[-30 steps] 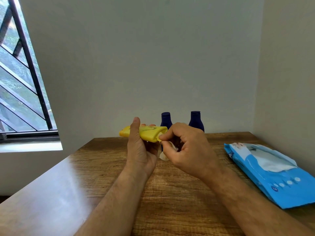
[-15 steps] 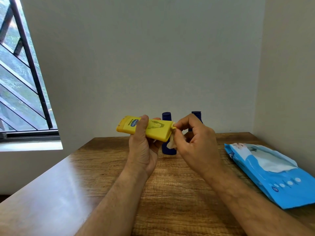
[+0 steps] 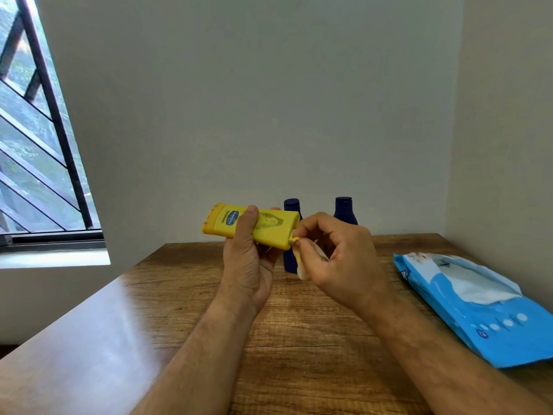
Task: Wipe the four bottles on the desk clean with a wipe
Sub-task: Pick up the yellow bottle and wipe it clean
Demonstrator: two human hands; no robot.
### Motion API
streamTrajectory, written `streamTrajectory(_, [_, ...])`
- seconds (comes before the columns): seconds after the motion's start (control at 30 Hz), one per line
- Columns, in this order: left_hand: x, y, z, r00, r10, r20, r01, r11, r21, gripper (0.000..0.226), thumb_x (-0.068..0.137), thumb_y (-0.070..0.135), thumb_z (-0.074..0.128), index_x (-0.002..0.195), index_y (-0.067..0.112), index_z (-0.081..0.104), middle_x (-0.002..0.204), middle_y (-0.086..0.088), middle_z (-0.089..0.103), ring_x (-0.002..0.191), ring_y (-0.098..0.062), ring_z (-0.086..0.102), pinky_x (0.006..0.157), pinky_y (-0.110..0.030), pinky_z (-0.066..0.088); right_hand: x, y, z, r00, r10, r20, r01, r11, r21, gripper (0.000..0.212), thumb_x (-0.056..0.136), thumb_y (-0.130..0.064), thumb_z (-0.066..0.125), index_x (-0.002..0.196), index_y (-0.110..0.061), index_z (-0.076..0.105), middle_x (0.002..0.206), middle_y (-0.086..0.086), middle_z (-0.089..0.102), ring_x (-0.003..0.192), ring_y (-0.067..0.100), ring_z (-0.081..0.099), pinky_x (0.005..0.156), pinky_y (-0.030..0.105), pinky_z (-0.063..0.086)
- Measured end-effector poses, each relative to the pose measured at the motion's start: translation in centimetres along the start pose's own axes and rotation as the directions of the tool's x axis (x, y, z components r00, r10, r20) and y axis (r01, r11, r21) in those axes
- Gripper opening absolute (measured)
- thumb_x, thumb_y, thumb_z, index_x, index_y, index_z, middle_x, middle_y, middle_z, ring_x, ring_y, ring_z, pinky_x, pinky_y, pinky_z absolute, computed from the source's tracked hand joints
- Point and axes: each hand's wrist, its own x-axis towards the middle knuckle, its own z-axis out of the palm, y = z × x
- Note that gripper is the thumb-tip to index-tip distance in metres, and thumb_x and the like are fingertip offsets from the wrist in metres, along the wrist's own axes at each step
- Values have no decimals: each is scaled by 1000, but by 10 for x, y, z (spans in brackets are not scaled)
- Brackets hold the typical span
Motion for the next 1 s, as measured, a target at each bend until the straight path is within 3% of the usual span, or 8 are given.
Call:
streamTrajectory(0.13, [-2, -2, 2, 1000, -7, 14, 7, 1000, 19, 15, 95, 24, 62, 106, 14, 59, 94, -10, 73, 88, -22, 72, 73, -36, 62, 4, 3, -1, 980, 129, -149, -128, 992, 19, 7, 90, -19, 68, 90, -26, 67, 79, -12, 67, 69, 6, 66, 51, 14, 49])
streamTrajectory(0.2, [-2, -3, 3, 1000, 3, 4, -3, 1000, 21, 15, 94, 24, 62, 105, 14, 59, 92, -9, 75, 86, -21, 73, 72, -36, 61, 5, 3, -2, 973, 176, -151, -168, 983, 69, 9, 89, -18, 70, 87, -27, 68, 76, -11, 67, 66, 6, 65, 50, 14, 48])
streamTrajectory(0.27, [-1, -1, 2, 999, 10, -30, -11, 1000, -13, 13, 95, 23, 61, 104, 14, 59, 90, -8, 76, 85, -21, 73, 70, -35, 62, 5, 1, -2, 977, 210, -41, -203, 970, 132, 12, 88, -14, 72, 84, -25, 70, 72, -7, 67, 60, 7, 64, 47, 17, 49])
streamTrajectory(0.37, [3, 2, -2, 996, 30, -87, -36, 998, -61, 15, 91, 26, 65, 102, 15, 61, 92, -8, 76, 88, -22, 72, 75, -37, 61, -1, -4, 4, 972, 176, 159, -189, 979, 76, 9, 86, -14, 73, 84, -23, 73, 72, -7, 67, 62, 6, 63, 50, 14, 48])
streamTrajectory(0.43, [3, 3, -1, 995, 30, -91, -37, 997, -68, 15, 89, 27, 66, 97, 16, 62, 92, -8, 75, 86, -21, 71, 82, -41, 57, -3, -5, 8, 973, 145, 180, -151, 988, 25, 7, 86, -16, 74, 85, -23, 73, 73, -11, 67, 67, 1, 63, 54, 12, 46])
streamTrajectory(0.5, [0, 3, 2, 996, 16, -84, -23, 996, -87, 17, 86, 29, 68, 96, 16, 62, 93, -8, 75, 86, -20, 72, 85, -42, 56, -4, -6, 9, 983, 126, 137, -132, 990, 39, 7, 85, -15, 74, 84, -21, 72, 72, -12, 65, 67, 0, 62, 54, 11, 44])
streamTrajectory(0.67, [-1, 7, 3, 995, 30, -94, -43, 989, -140, 9, 97, 24, 60, 100, 16, 59, 88, -6, 76, 77, -15, 75, 55, -26, 58, 3, -3, 1, 986, 149, -76, -134, 976, 172, 8, 85, -13, 71, 81, -20, 69, 72, -8, 65, 63, 6, 62, 48, 11, 43])
streamTrajectory(1.0, [-4, 3, 6, 1000, 2, 0, -2, 1000, -19, 7, 96, 20, 60, 100, 14, 60, 86, -8, 75, 80, -18, 74, 67, -32, 62, 5, -3, 0, 953, 267, -144, -228, 943, 241, 4, 90, -21, 70, 89, -25, 69, 81, -4, 69, 55, 10, 63, 41, 22, 48])
